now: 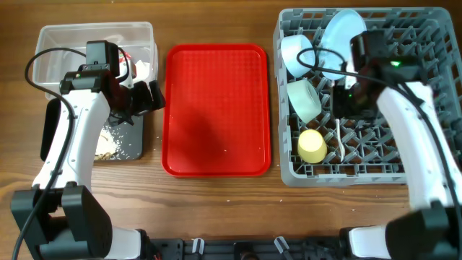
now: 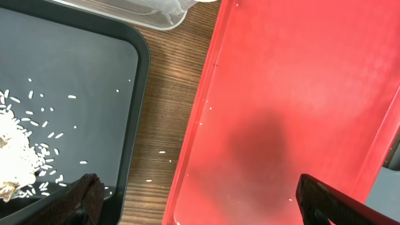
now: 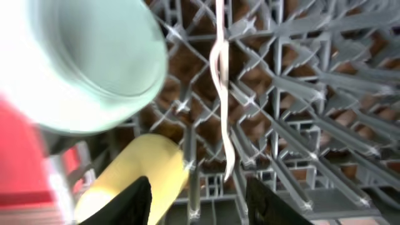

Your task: Sort waste into correct bins and load items into the dishwasher rack

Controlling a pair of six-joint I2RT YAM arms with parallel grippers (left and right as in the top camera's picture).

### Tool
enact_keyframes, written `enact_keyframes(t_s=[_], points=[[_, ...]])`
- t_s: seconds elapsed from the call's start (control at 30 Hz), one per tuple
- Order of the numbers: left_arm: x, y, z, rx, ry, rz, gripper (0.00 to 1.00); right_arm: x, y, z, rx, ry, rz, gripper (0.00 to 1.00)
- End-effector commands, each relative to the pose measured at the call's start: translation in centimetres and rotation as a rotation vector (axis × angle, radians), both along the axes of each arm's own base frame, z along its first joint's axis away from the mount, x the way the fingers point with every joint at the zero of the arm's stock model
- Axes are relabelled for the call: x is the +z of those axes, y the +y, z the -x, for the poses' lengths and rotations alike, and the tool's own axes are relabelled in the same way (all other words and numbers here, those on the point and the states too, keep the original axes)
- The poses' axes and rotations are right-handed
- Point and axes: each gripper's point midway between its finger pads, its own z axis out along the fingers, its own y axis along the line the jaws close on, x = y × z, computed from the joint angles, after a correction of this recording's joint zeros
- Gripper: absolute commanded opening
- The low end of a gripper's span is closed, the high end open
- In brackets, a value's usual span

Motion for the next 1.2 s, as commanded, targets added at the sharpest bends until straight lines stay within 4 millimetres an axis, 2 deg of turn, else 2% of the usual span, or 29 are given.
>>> enact_keyframes(t_s=[0.0,0.03,0.07,0.1,0.23,0.43,0.6,0.8,0.87,0.97,1.17], points=[[1.0,0.2,-0.4,-0.002,-0.033,-0.009,1.00,8.4,1.3,0.5,0.029,-0.234,-0.065,0.53],[1.0,0.2,-0.4,-0.002,-0.033,-0.009,1.00,10.0,1.5,0.9,0.033,-0.274,-0.079,0.56],[1.0,0.2,-0.4,-0.002,-0.033,-0.009,1.00,11.5,1.8,1.3,0.042,-0.314,-0.104,0.75],[1.0,0.2,-0.4,-0.002,-0.033,-0.009,1.00,12.9,2.4,1.7,0.055,-0.356,-0.138,1.00],[1.0,0.2,-0.4,-0.002,-0.033,-0.008,1.00,16.4,3.4,4.0,0.094,-0.477,-0.213,1.00],[1.0,0.2,-0.4,-0.002,-0.033,-0.008,1.00,18.5,3.0,6.1,0.100,-0.564,-0.202,1.00],[1.0,0.2,-0.4,-0.002,-0.033,-0.009,1.00,18.4,2.2,6.4,0.075,-0.566,-0.161,1.00],[1.0,0.2,-0.4,-0.002,-0.033,-0.009,1.00,18.8,1.0,4.0,0.044,-0.710,-0.100,1.00],[1.0,0.2,-0.4,-0.002,-0.033,-0.009,1.00,18.3,0.9,3.5,0.040,-0.784,-0.096,1.00],[1.0,0.2,-0.4,-0.002,-0.033,-0.008,1.00,16.8,0.7,3.4,0.037,-0.888,-0.092,1.00],[1.0,0.2,-0.4,-0.002,-0.033,-0.009,1.00,10.9,0.7,4.2,0.039,-1.043,-0.128,1.00]])
